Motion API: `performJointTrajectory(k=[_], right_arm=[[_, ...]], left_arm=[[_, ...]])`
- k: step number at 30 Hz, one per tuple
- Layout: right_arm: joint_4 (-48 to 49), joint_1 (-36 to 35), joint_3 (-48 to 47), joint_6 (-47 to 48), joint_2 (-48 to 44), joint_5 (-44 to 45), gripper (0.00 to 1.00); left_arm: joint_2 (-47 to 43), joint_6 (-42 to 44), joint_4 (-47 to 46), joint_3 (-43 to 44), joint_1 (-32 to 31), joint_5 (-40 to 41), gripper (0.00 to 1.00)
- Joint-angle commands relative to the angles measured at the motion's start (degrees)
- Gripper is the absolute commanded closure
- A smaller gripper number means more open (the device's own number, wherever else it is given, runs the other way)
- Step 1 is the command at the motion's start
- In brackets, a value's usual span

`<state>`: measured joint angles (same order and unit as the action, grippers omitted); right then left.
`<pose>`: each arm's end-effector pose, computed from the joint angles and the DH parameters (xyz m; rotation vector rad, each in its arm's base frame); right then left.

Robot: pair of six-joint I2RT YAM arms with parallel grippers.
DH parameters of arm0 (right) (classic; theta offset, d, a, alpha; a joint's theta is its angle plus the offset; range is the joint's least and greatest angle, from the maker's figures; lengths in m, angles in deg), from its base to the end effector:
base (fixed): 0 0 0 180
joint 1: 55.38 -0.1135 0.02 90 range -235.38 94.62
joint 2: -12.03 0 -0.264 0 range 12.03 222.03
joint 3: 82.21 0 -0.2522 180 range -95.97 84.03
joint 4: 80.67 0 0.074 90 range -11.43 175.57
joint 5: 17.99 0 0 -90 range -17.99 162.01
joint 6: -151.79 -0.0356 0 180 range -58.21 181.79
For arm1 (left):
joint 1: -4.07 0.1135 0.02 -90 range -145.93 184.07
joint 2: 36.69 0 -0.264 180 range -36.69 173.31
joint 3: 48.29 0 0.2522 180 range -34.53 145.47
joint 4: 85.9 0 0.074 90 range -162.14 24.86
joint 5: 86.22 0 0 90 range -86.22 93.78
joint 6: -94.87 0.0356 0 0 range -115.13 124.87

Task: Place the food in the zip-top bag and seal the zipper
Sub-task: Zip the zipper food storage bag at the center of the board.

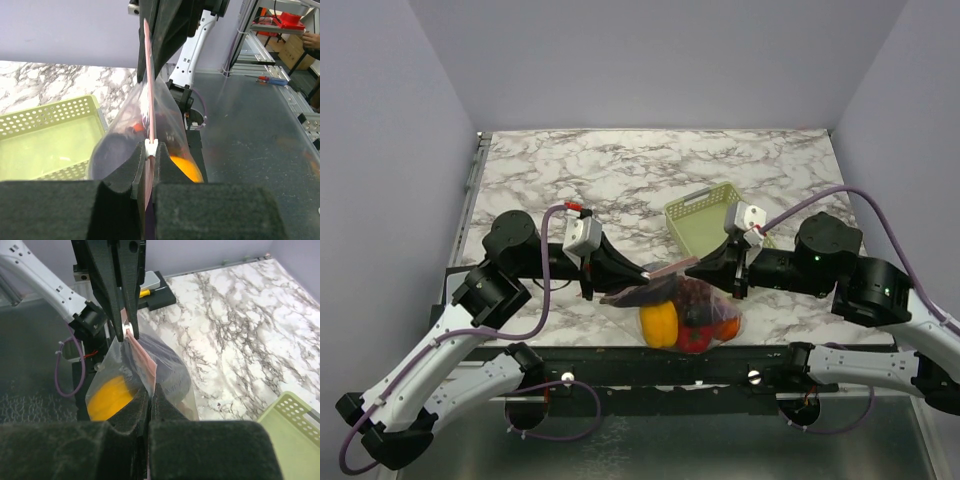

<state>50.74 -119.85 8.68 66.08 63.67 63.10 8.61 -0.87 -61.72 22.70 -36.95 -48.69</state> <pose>0.0655 0.1499 0.4529 -1.1411 1.4580 0.8865 0.1001 -0.1245 0.4130 1.2057 1.2278 -1.3201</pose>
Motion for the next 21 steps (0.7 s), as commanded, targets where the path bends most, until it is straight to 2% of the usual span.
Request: performJointTrajectory(k=[1, 13, 21], right_arm=[[7.1, -0.1, -0.3, -0.9, -4.8, 7.5, 0.99], [7.4, -0.1, 0.8, -1.8, -9.5, 18.8, 1.00], [11.7, -0.1, 4.2, -2.5, -15.2, 29.1, 0.99]], left_arm=[[-1.2, 0.6, 2.8, -1.7, 0.1, 0.7, 1.00], [-1.9, 1.2, 5.1, -2.4, 0.1, 2.5, 1.00], [-3.5, 1.3, 7.7, -2.9, 0.1, 4.4, 1.00]])
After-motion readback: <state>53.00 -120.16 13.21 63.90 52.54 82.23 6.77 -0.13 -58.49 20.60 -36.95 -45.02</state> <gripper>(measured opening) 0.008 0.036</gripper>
